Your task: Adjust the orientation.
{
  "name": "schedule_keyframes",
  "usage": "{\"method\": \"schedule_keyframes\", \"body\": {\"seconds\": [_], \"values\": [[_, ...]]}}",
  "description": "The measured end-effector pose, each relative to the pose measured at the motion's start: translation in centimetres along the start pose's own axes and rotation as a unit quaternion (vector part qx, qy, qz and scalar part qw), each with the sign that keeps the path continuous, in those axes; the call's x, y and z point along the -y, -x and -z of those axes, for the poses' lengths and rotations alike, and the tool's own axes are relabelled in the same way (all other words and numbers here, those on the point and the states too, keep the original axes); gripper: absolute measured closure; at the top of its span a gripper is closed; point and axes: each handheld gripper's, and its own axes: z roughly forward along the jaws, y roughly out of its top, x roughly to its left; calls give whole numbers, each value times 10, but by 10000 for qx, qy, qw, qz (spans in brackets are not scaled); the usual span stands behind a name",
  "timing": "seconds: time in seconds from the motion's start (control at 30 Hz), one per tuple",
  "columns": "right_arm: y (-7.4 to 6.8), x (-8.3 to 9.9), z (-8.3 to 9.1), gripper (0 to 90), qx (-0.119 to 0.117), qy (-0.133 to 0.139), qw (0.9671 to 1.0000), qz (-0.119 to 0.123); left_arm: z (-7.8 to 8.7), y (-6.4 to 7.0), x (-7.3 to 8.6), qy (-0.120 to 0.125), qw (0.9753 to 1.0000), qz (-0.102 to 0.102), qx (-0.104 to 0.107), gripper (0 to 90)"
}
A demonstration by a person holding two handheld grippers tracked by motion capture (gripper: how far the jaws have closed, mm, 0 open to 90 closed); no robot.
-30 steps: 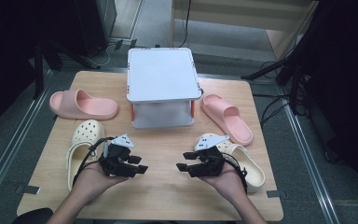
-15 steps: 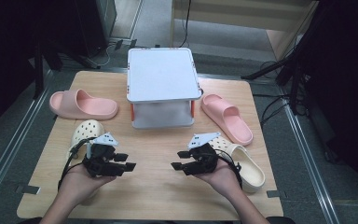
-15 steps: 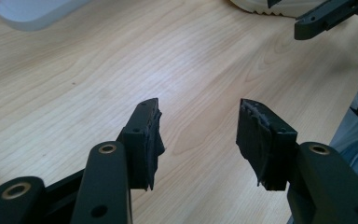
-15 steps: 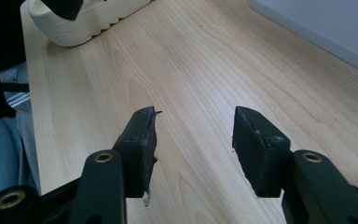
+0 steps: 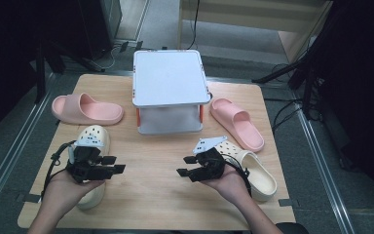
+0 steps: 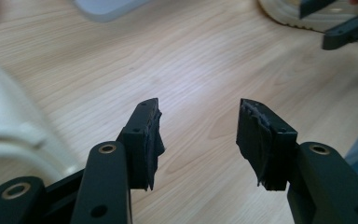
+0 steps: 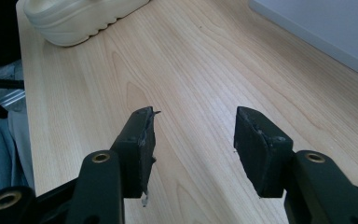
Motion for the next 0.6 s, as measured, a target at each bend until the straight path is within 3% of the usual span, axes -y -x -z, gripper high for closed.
{"method": "schedule_keyframes", "body": {"seconds": [0.03,0.23,0.43,0.6], "values": [[0,0,-1,487,1,-10,10000,34,5,-7,4,13,9999,125,-111,494],[2,-1,0,482,121,14,9999,-37,14,-21,13,9,9986,383,-371,502],[4,-2,-1,482,133,15,9999,-44,12,-31,21,-48,9963,651,-551,507],[3,-2,-3,482,137,-24,9999,-27,4,-35,22,-98,9951,739,-652,505]]}}
